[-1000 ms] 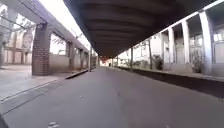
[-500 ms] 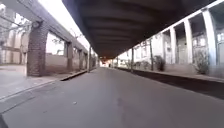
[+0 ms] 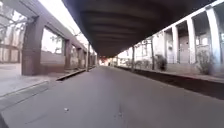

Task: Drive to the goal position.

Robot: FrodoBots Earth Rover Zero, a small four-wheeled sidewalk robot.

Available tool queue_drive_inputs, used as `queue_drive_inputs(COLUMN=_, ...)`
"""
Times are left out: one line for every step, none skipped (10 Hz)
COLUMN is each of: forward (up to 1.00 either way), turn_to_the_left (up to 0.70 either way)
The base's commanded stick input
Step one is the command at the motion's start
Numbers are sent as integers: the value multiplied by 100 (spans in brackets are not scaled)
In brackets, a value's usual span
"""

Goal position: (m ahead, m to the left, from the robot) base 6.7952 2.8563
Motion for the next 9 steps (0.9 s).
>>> queue_drive_inputs(forward=70, turn_to_the_left=0)
queue_drive_inputs(forward=70, turn_to_the_left=0)
queue_drive_inputs(forward=70, turn_to_the_left=0)
queue_drive_inputs(forward=70, turn_to_the_left=0)
queue_drive_inputs(forward=70, turn_to_the_left=0)
queue_drive_inputs(forward=70, turn_to_the_left=0)
queue_drive_inputs(forward=70, turn_to_the_left=0)
queue_drive_inputs(forward=70, turn_to_the_left=0)
queue_drive_inputs(forward=70, turn_to_the_left=0)
